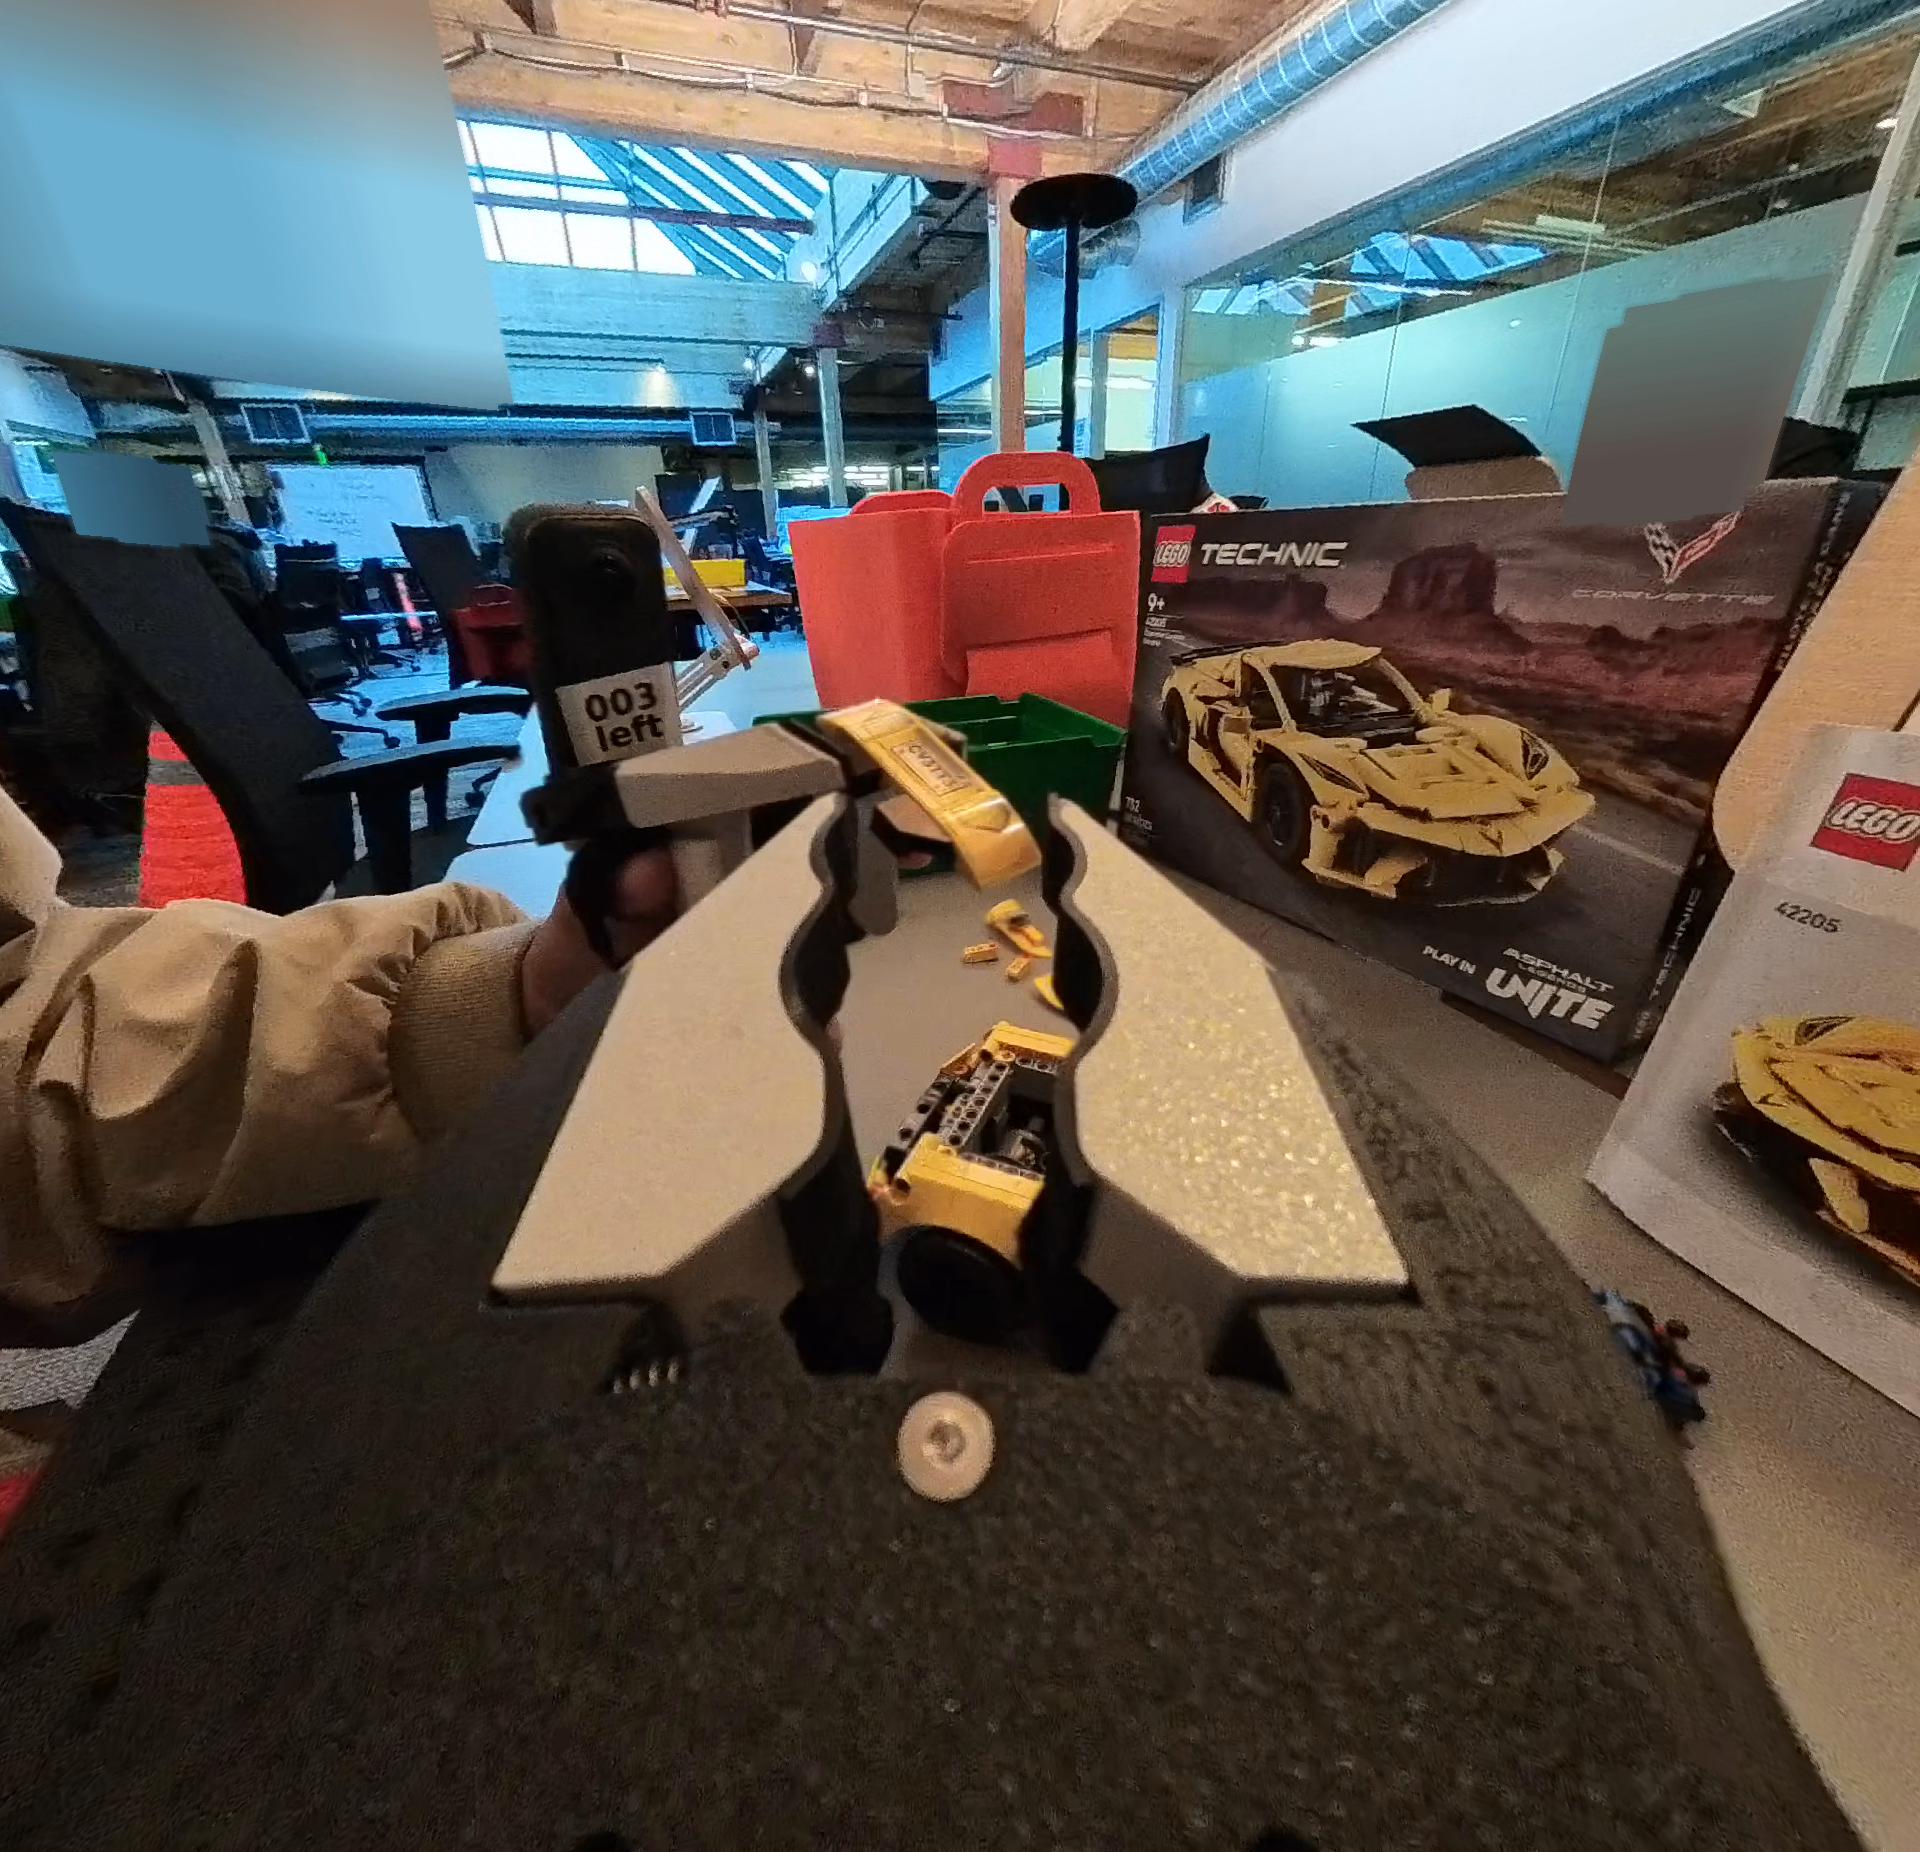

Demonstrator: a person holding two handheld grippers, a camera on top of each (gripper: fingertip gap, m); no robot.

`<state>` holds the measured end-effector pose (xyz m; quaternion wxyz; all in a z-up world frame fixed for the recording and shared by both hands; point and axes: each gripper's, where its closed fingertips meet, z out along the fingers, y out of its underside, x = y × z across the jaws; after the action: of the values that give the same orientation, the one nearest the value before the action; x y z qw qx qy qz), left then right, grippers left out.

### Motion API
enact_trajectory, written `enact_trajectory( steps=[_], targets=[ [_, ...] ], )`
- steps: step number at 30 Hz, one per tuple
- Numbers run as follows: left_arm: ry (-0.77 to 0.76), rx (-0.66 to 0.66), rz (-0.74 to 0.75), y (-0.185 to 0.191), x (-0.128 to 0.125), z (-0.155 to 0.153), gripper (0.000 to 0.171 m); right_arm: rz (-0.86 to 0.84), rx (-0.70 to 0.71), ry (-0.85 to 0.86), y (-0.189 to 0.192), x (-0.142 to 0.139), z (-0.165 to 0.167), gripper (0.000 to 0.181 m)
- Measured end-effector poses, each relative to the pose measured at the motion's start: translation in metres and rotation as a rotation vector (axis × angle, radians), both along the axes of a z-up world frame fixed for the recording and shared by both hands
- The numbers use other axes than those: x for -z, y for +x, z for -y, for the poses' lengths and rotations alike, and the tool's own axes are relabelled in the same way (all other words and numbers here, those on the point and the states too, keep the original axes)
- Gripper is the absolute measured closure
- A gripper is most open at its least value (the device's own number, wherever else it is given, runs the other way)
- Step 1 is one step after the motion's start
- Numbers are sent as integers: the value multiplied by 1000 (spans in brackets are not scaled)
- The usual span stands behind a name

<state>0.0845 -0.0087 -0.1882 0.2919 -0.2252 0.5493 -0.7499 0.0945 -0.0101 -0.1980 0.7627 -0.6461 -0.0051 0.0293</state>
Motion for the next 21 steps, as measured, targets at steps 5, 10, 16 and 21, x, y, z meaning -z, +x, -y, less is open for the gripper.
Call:
enact_trajectory(
  steps=[5, 10, 16, 21],
  targets=[
    [3, 19, -4, -2, 1, 5, 148, 7, -14, -7, -3, 3, -1, 153],
    [29, 11, 18, -4, 1, 7, 148, -74, -121, -18, -8, 2, 1, 155],
    [64, -18, 60, -6, 0, 9, 148, -258, -240, -13, -12, 1, 0, 156],
    [76, -32, 67, -5, 1, 10, 148, -416, -344, 44, -11, -5, 6, 181]
  ],
)
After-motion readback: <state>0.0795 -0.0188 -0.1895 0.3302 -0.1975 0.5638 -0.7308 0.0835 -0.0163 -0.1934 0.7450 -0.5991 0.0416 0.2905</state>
